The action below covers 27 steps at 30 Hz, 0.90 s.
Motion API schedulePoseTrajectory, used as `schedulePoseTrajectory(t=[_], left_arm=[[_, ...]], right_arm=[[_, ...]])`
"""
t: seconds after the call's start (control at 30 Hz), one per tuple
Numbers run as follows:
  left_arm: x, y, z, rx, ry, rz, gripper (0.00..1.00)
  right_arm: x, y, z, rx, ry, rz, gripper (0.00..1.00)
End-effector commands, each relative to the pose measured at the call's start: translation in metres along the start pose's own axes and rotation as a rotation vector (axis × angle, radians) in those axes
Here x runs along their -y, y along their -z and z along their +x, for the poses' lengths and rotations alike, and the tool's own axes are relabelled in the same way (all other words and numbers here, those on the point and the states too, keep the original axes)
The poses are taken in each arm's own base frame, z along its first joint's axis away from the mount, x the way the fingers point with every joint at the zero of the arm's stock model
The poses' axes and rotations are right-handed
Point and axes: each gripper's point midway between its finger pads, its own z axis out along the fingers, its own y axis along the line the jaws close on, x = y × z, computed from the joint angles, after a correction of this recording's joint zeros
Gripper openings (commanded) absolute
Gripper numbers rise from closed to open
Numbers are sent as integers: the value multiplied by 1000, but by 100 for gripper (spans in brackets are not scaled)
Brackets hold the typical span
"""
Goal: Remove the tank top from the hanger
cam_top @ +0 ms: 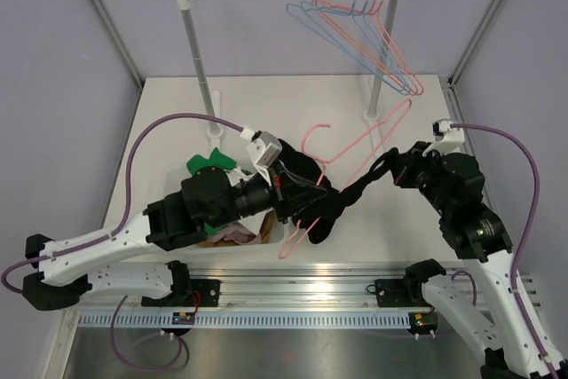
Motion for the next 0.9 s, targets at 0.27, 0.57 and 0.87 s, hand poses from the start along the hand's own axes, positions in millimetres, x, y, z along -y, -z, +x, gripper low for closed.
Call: schedulePoseTrajectory(t=[0.27,0.57,0.87], left_arm=[[-11,-26,-146,645,-167,-189,0],[-67,-25,-135,520,-118,-548,0],[-111,-14,-83,269,-55,-765,0]], right_arm=[[-48,68,-28,69,100,-271,0],[-48,108,-55,167,135,-258,0],[-65,76,-14,-6,104,-378,64]])
